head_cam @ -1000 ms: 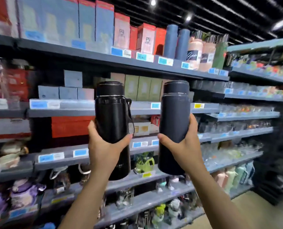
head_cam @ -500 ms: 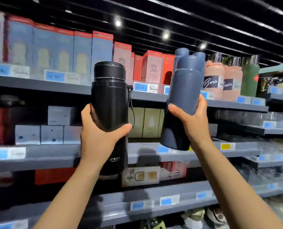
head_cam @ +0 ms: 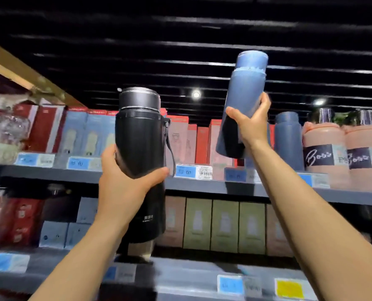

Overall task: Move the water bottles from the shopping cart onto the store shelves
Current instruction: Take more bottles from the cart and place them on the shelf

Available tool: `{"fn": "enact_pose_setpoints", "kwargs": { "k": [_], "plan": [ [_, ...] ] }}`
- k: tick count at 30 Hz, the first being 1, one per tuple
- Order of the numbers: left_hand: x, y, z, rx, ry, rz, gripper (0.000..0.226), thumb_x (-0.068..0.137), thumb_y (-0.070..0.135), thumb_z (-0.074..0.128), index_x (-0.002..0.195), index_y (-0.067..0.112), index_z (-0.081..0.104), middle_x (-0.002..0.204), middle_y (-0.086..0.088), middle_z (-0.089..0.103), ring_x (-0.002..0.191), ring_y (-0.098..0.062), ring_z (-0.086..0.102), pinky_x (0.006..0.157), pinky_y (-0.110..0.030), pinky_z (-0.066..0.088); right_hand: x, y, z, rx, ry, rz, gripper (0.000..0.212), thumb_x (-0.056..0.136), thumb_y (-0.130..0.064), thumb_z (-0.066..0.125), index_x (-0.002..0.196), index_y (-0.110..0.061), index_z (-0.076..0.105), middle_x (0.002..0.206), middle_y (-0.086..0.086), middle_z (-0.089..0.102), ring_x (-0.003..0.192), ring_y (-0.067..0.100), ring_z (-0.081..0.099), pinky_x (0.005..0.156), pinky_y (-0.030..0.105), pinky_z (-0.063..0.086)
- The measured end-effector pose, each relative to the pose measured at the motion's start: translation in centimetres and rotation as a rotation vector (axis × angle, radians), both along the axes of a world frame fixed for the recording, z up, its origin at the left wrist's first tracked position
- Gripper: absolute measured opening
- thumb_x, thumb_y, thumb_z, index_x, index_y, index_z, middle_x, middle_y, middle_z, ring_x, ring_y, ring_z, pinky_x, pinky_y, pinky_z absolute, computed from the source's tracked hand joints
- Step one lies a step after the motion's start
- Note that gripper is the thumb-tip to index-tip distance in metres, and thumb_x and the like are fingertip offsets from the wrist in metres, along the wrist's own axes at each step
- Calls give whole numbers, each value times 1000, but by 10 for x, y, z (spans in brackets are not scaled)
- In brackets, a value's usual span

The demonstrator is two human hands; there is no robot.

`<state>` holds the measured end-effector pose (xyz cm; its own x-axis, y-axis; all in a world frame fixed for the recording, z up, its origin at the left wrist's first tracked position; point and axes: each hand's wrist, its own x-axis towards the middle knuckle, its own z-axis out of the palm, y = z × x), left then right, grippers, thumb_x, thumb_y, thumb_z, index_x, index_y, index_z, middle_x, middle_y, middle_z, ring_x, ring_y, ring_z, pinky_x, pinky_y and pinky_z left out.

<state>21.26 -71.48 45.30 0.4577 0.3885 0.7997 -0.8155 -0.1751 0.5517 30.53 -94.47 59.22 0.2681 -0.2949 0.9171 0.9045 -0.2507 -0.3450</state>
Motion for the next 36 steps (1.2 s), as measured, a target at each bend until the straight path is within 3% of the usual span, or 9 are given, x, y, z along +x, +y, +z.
{"fn": "enact_pose_setpoints", "kwargs": {
  "k": [1, 3, 8, 11, 16, 20, 25, 31, 36],
  "plan": [
    [1, -8, 4, 3, -12, 11, 81, 58, 23, 88, 126, 27, 44, 110, 17, 58, 99, -3, 58, 74, -20, 44, 10, -1, 5, -6, -4, 1, 94, 74, -25, 78, 147, -14, 20, 136, -3, 39, 120, 11, 45, 91, 9, 40],
    [3, -21, 10, 8, -15, 36, 75, 58, 24, 88, 118, 31, 43, 105, 20, 56, 96, 1, 57, 72, -19, 43, 26, -4, 6, -30, -4, -44, 102, 71, -29, 81, 149, -15, 16, 145, 2, 38, 128, 17, 43, 106, 29, 40],
    [8, -45, 8, 35, -9, 79, 79, 58, 26, 88, 123, 30, 43, 106, 19, 55, 95, 0, 57, 74, -23, 46, 55, -14, -8, -140, 79, -168, 105, 66, -36, 84, 147, -20, 18, 144, 4, 40, 125, 21, 46, 104, 43, 42],
    [10, -56, 4, 44, 22, 72, 83, 60, 26, 87, 128, 33, 39, 105, 24, 53, 93, 4, 56, 70, -18, 44, 67, -22, -18, -220, 221, -217, 99, 69, -39, 83, 144, -20, 20, 141, 6, 41, 123, 27, 46, 100, 42, 43],
    [19, -62, 2, 51, 59, 58, 79, 61, 22, 87, 122, 35, 38, 101, 25, 52, 89, 6, 55, 67, -16, 41, 73, -30, -23, -318, 445, -288, 92, 69, -45, 82, 138, -17, 28, 129, 6, 51, 110, 29, 55, 78, 35, 42],
    [28, -63, 1, 33, 69, 30, 78, 60, 22, 88, 120, 36, 39, 103, 23, 55, 90, 5, 56, 71, -20, 43, 71, -31, -19, -361, 532, -388, 95, 71, -51, 78, 141, -13, 26, 128, 8, 54, 109, 31, 57, 77, 35, 43],
    [35, -62, -2, 50, 77, 4, 82, 60, 23, 88, 126, 32, 40, 105, 21, 56, 90, 4, 57, 68, -16, 42, 71, -28, -24, -397, 521, -658, 95, 74, -61, 69, 141, -10, 25, 119, 9, 59, 107, 32, 59, 70, 35, 39],
    [43, -59, -7, 54, 76, -32, 86, 60, 23, 88, 130, 33, 38, 105, 22, 55, 92, 3, 57, 69, -17, 42, 69, -24, -29, -402, 504, -775, 89, 77, -60, 68, 138, -8, 29, 113, 11, 61, 102, 34, 61, 66, 35, 40],
    [47, -52, -8, 50, 72, -48, 88, 60, 23, 87, 132, 32, 37, 106, 21, 54, 93, 1, 56, 69, -17, 42, 68, -23, -33, -402, 491, -888, 96, 76, -67, 63, 141, -7, 27, 128, 14, 51, 110, 37, 57, 69, 37, 39]
  ]
}}
